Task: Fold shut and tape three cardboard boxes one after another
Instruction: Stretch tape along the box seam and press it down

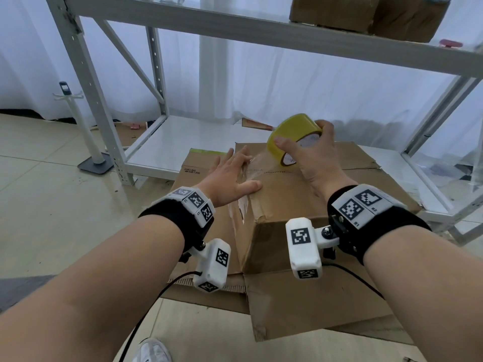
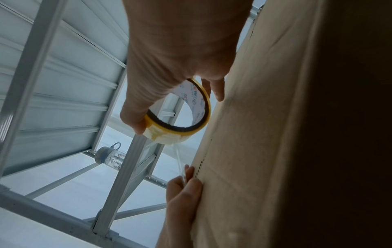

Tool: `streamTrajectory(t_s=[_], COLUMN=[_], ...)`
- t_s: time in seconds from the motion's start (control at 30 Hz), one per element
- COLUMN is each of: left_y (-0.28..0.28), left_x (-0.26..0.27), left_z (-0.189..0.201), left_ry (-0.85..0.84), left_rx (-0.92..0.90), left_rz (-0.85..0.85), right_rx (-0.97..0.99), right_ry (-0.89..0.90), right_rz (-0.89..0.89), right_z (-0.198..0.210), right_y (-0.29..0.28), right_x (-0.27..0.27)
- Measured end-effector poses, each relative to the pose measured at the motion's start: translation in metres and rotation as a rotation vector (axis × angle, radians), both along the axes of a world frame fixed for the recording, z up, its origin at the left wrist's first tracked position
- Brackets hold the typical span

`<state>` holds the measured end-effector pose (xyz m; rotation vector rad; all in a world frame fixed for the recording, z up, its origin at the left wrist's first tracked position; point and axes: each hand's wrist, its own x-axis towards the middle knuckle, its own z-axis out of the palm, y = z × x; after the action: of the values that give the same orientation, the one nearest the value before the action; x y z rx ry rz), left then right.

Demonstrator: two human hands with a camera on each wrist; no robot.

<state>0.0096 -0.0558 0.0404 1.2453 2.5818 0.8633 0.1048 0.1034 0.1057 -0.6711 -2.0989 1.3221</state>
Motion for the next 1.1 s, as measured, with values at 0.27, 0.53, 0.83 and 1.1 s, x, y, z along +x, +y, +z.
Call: streamTrajectory(t_s=[0.27,0.53,0.83,1.1], left_y=[-0.001,0.003,0.011,0.013], left_x=[0.003,0.002,0.003,0.007], left_z=[0.001,0.006,0.016,0.023], left_ry=[-0.024,-0.026,0.077,0.000], left_rx=[0.011,0.002,-0.080,0.006], left_rz=[0.019,0.105,0.171,-0.012], right_rx=[0.096,0.116,0.233,0.210], right_ry=[0.115,0.121,0.023,0.066], right_rz=[-0.079,-0.235,-0.078,-0.091], right_z=[-0.018,-0.025,-0.019,-0.026], right_y=[-0.008,-0.009,0.010,0.011], right_x=[0.012,0.016,0.022,0.022])
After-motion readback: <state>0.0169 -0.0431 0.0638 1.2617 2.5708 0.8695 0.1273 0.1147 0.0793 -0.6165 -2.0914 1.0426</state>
